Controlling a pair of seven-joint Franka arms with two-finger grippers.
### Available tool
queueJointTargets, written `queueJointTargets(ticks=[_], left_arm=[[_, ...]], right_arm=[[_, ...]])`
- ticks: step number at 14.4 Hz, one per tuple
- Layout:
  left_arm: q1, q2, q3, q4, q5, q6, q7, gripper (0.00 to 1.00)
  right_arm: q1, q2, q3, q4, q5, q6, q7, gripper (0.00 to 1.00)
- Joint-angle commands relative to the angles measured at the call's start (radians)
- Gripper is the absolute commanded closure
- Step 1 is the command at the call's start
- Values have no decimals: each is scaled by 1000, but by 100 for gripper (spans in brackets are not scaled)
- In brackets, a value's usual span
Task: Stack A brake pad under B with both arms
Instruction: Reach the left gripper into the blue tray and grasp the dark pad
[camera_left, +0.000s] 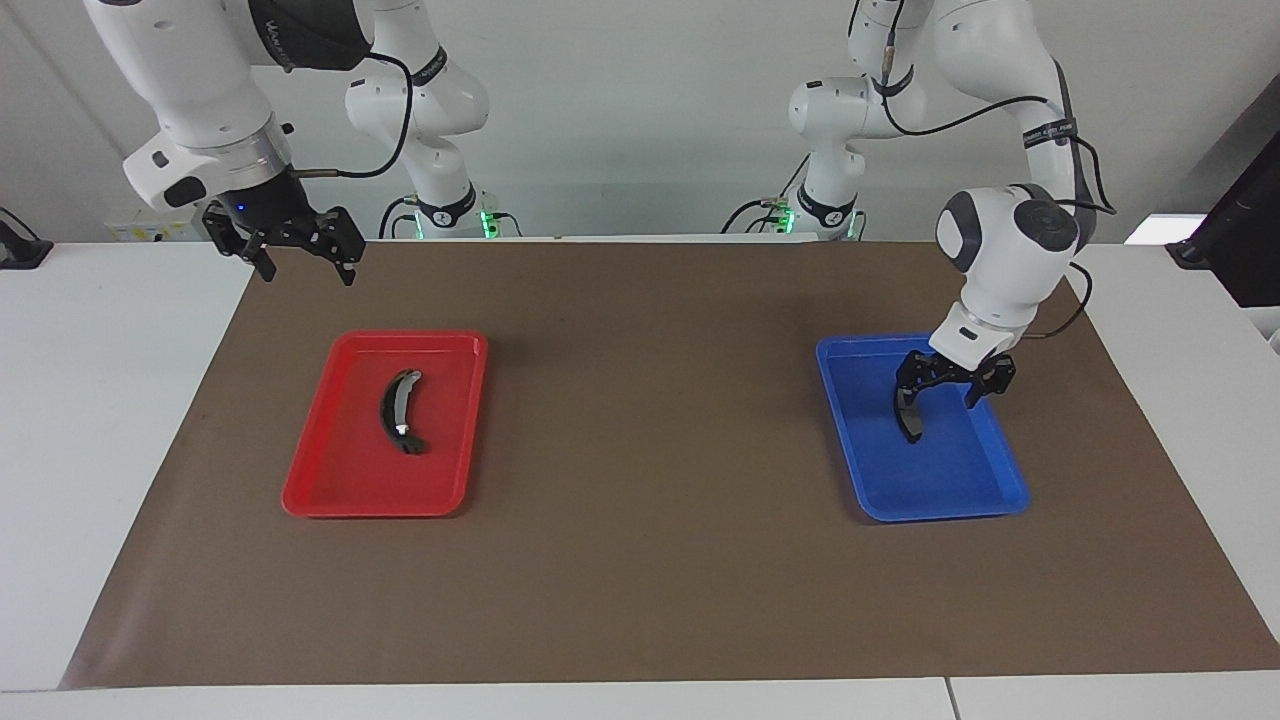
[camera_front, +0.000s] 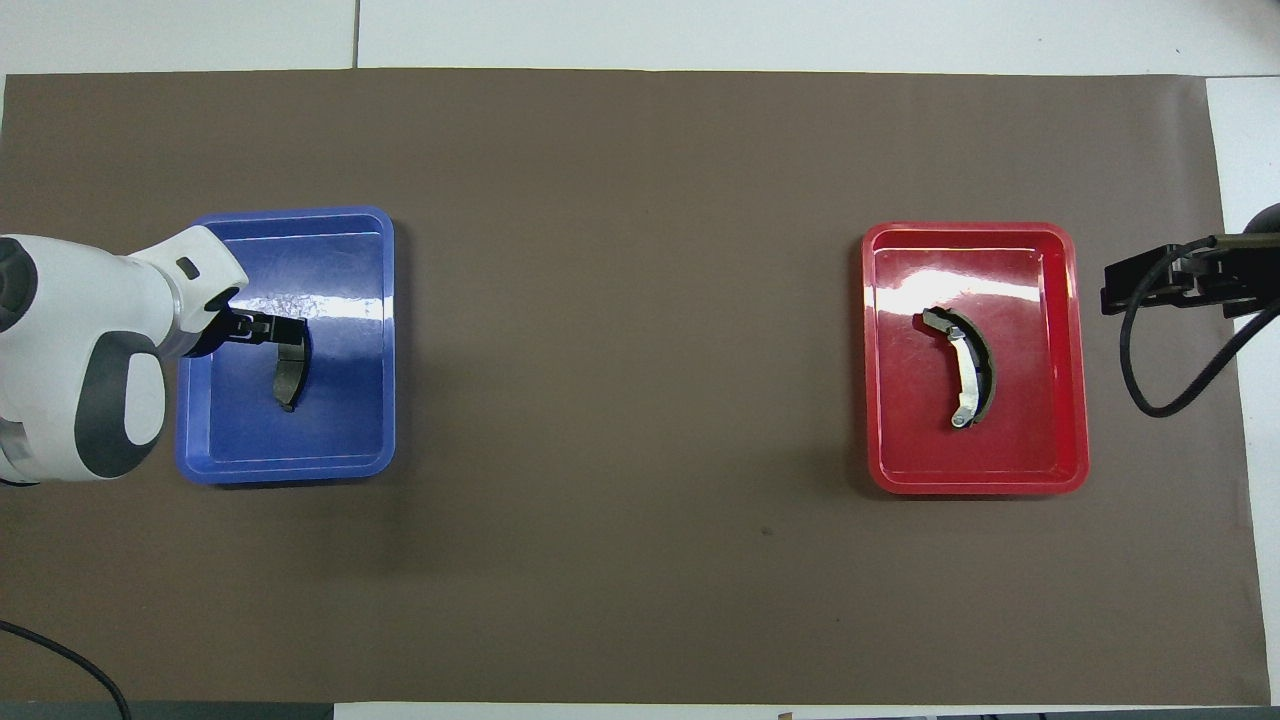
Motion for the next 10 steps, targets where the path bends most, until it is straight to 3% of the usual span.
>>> queueJointTargets(ticks=[1, 8, 9, 10], left_arm=[[-8, 0, 8, -63, 1, 83, -2, 2], [-8, 20, 8, -146, 1, 154, 1, 8], [-8, 30, 8, -148, 1, 160, 0, 11], [-8, 31, 8, -148, 1, 163, -3, 19]], right_arm=[[-14, -13, 7, -19, 19, 12, 2, 0], [-14, -14, 7, -21, 19, 12, 3, 0], [-14, -14, 7, -21, 19, 12, 3, 0], [-14, -14, 7, -21, 19, 12, 3, 0]])
